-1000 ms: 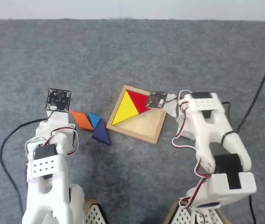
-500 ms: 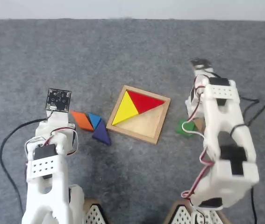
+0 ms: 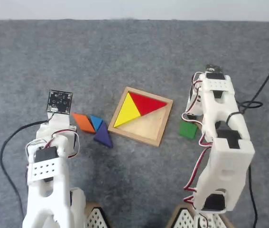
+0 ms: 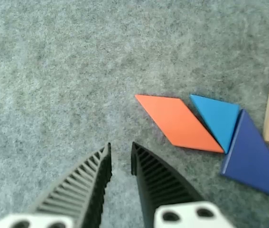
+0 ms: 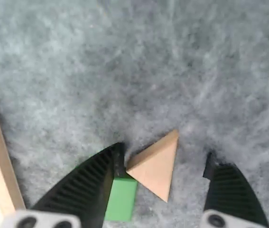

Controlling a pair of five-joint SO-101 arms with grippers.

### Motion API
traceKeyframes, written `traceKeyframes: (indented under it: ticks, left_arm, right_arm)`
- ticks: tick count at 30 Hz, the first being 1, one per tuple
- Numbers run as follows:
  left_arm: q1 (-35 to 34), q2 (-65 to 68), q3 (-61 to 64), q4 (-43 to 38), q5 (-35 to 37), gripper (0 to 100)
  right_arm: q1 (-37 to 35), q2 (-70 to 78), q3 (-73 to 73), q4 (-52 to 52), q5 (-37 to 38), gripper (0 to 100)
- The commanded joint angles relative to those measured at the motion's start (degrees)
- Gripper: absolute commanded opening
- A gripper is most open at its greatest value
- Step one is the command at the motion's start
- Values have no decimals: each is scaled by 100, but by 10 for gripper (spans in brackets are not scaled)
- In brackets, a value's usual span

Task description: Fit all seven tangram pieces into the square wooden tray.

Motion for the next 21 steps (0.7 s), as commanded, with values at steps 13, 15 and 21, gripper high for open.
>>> traceKeyframes:
  ticks: [13, 15, 21]
  left_arm:
    - [18, -132, 22, -149, -290, 77]
    - [18, -132, 22, -149, -290, 77]
    - [18, -132, 22, -141, -290, 77]
  right_arm:
    - [66, 593, -967, 778, 1099, 178]
    - [-4, 593, -967, 778, 1125, 202]
    - [-400, 593, -967, 1138, 1468, 343]
